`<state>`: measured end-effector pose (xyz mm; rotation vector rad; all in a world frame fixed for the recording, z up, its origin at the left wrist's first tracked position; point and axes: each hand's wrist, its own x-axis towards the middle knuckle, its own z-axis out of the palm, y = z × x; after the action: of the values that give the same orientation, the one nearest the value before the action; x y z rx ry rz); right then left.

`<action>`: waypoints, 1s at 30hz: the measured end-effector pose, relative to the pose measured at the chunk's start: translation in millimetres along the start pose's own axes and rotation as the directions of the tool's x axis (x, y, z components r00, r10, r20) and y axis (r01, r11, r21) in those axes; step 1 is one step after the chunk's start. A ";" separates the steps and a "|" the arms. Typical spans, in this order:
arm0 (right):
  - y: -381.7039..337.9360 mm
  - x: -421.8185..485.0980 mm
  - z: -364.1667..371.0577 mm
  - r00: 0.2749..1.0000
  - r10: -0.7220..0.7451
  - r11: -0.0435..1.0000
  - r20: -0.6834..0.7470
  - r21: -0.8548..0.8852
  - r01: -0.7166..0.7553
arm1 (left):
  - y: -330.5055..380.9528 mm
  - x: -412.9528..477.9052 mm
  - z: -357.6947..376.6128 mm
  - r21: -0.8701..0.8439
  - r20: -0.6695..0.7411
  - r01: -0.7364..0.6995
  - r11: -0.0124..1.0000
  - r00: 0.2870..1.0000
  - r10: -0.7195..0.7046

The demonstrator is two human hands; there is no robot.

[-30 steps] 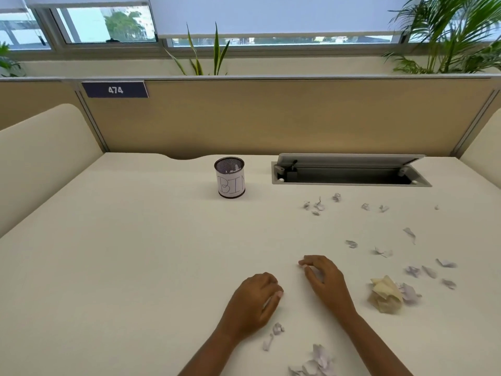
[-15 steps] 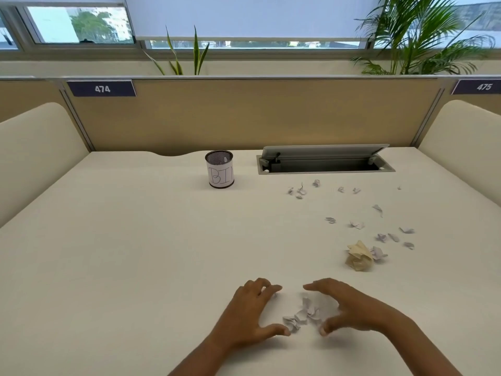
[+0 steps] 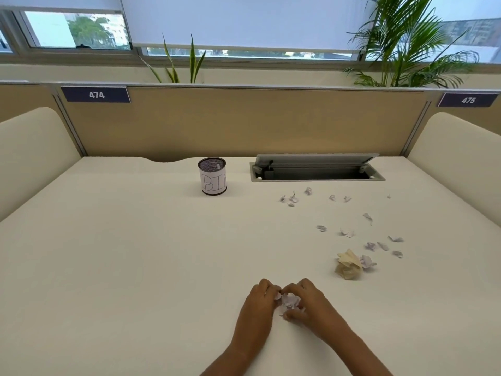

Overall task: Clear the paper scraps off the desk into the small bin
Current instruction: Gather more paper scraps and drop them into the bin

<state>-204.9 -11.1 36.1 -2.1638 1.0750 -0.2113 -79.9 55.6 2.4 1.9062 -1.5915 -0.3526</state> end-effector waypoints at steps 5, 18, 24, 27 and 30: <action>4.5 15.7 -7.7 0.993 0.034 0.996 -0.112 0.082 -0.025 | 2.6 23.5 1.0 -0.211 -0.029 0.147 0.966 0.987 -0.156; -4.8 72.6 -57.4 0.957 0.094 0.875 -0.275 0.482 0.052 | 25.8 98.3 -25.8 -0.907 0.260 0.394 0.149 0.802 -0.538; -34.4 94.5 -66.1 0.953 -0.148 0.910 -0.264 0.342 0.236 | 31.6 120.0 -37.7 -0.911 0.408 0.308 -0.273 0.761 -0.505; -45.3 104.6 -63.1 0.941 -0.218 0.952 -0.259 0.157 0.263 | 29.3 125.4 -42.5 -0.867 0.437 0.226 -0.444 0.775 -0.457; -55.5 112.5 -61.2 0.947 -0.257 0.960 -0.194 0.061 0.273 | 18.7 131.4 -41.6 -0.846 0.465 0.215 -0.488 0.745 -0.478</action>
<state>-123.5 -104.6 100.3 -2.2380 0.8510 -0.5826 -39.8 -59.3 69.9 0.7371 0.1786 -1.3010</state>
